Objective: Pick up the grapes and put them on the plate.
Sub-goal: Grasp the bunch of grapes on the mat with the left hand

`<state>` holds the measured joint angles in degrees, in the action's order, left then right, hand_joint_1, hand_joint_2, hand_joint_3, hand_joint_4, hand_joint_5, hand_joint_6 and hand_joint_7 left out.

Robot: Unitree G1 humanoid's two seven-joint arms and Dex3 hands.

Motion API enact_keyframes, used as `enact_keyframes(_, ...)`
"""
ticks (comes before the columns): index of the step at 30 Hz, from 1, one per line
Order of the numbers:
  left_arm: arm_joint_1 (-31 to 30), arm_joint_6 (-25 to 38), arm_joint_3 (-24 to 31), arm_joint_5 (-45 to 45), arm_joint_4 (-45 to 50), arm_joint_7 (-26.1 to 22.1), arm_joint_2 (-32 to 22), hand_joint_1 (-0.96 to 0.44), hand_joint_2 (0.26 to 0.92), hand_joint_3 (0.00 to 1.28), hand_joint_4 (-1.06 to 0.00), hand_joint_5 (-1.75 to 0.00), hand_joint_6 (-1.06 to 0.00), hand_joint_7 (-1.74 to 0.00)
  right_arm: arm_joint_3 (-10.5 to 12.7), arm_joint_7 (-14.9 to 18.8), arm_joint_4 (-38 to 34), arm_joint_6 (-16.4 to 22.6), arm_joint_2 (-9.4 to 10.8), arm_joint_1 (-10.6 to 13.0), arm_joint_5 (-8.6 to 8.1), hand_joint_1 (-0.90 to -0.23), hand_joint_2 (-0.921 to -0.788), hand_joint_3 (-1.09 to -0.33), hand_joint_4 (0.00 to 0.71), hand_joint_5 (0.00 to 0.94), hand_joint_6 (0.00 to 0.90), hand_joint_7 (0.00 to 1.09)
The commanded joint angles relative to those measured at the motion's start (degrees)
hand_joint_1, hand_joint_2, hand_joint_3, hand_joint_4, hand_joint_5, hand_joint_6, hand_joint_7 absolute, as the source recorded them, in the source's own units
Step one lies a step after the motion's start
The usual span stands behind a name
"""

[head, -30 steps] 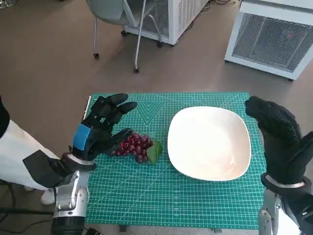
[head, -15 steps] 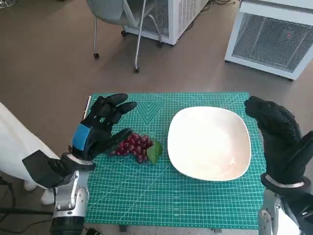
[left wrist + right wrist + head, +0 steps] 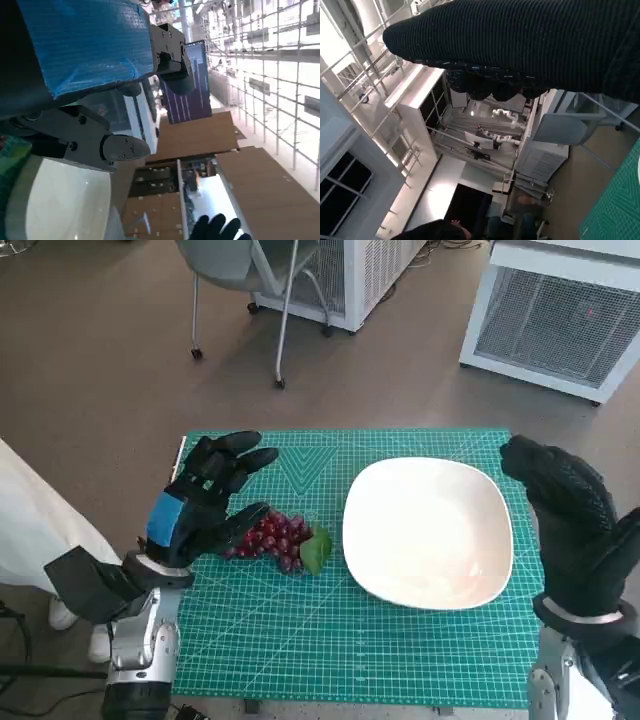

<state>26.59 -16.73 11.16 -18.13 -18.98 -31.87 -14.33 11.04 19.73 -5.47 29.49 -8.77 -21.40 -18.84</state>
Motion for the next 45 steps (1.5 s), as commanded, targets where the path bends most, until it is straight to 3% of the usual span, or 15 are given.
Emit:
enact_keyframes(1, 0.2, -1.5, -3.5, 12.7, 3.2, 2.1, -8.0, -0.21, 0.893, 0.07, -0.18, -0.34, -0.16, -0.53, 0.2, -0.4, -0.3, -0.2, -0.1, 1.0, 0.40, -0.535, -0.921, -0.641, 0.429, 0.002, 0.061, 0.63)
enact_keyframes(5, 0.1, -0.2, -6.7, 24.5, 7.8, 2.5, -15.7, -0.26, 0.819, 0.02, -0.13, -0.08, -0.20, -0.20, 0.3, -0.2, -0.6, -0.1, -0.3, 0.9, 0.46, -0.539, -0.921, -0.640, 0.429, 0.002, 0.056, 0.62)
enact_keyframes(10, -0.3, 4.1, -8.9, 32.2, 12.5, 3.6, -18.5, -0.29, 0.765, 0.00, -0.09, -0.01, -0.23, -0.08, 0.3, 0.0, -0.9, 0.1, -0.4, 0.7, 0.37, -0.540, -0.921, -0.640, 0.430, 0.002, 0.054, 0.62)
enact_keyframes(18, -0.2, 13.7, -14.3, 42.4, 16.4, 5.0, -19.7, -0.24, 0.725, 0.00, -0.09, 0.00, -0.28, -0.04, 0.1, 0.2, -1.1, 0.2, -0.2, 0.7, 0.27, -0.539, -0.921, -0.639, 0.429, 0.002, 0.055, 0.62)
enact_keyframes(31, 2.6, 17.5, -22.3, 50.7, 11.0, 5.6, -19.5, -0.25, 0.722, 0.00, -0.12, -0.01, -0.29, -0.01, 0.1, 0.2, -1.0, 0.2, -0.2, 1.0, 0.08, -0.536, -0.921, -0.636, 0.428, 0.001, 0.057, 0.62)
enact_keyframes(45, 6.5, 21.7, -27.0, 53.9, 5.5, 5.1, -17.5, -0.23, 0.730, 0.00, -0.17, -0.01, -0.32, -0.01, 0.1, -0.3, -0.1, 0.2, -0.3, 1.6, 0.78, -0.540, -0.921, -0.636, 0.426, 0.000, 0.053, 0.61)
